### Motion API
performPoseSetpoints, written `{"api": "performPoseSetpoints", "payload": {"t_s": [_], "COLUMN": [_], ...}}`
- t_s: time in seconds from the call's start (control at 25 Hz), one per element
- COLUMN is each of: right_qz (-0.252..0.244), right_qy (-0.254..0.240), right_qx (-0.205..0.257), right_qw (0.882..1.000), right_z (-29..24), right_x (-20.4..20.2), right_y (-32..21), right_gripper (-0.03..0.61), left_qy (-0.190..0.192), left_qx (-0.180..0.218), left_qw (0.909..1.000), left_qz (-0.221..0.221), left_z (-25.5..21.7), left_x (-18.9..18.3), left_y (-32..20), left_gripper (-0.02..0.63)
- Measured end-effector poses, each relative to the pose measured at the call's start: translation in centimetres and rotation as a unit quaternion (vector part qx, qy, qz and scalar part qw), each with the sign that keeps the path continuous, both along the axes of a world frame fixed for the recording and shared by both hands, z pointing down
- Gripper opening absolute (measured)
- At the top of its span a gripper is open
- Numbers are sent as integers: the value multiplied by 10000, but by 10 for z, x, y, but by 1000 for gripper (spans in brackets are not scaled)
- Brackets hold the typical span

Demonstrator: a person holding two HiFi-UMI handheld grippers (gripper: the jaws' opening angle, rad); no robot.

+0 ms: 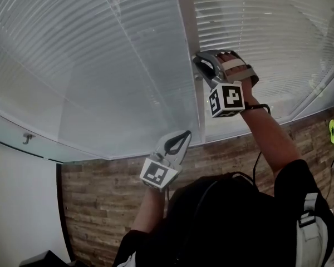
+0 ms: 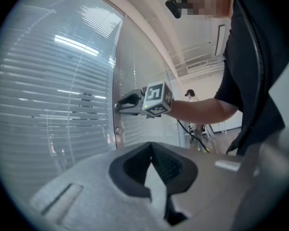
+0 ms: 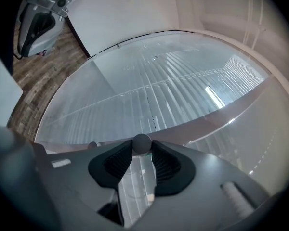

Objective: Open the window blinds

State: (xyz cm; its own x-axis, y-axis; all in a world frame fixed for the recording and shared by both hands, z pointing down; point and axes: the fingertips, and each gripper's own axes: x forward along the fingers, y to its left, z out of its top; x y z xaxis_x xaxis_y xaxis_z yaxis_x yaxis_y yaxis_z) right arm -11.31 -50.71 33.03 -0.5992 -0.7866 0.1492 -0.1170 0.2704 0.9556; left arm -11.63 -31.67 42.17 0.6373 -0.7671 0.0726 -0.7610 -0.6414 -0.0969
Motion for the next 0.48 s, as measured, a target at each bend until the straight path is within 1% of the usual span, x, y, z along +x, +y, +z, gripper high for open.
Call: {"api": "performPoseSetpoints", "payload": {"t_s": [0.16,0.24,0.32,0.48], "right_qz": [32,61,110,231], "right_qy": [-269,-520,-953,-1813], "right_qx": [-166,-333,-593,-971], "right_qw": [9995,9981,9936,9783], "right_z": [-1,-2,-5,-7], "right_x": [1,1,0,3], "right_y": [1,1,1,1], "right_gripper": [132,132,132,132], "left_qy": [-50,-62,-63,-65], "left_qx": [-6,-18,-16,-32], "left_qw": [10000,10000,10000,10000], "left_qz": [3,3,-20,-64], "left_z": [0,0,1,4], "left_x": [-2,-3,-5,-8], "left_y": [2,3,2,5], "left_gripper": [5,5,5,5]}}
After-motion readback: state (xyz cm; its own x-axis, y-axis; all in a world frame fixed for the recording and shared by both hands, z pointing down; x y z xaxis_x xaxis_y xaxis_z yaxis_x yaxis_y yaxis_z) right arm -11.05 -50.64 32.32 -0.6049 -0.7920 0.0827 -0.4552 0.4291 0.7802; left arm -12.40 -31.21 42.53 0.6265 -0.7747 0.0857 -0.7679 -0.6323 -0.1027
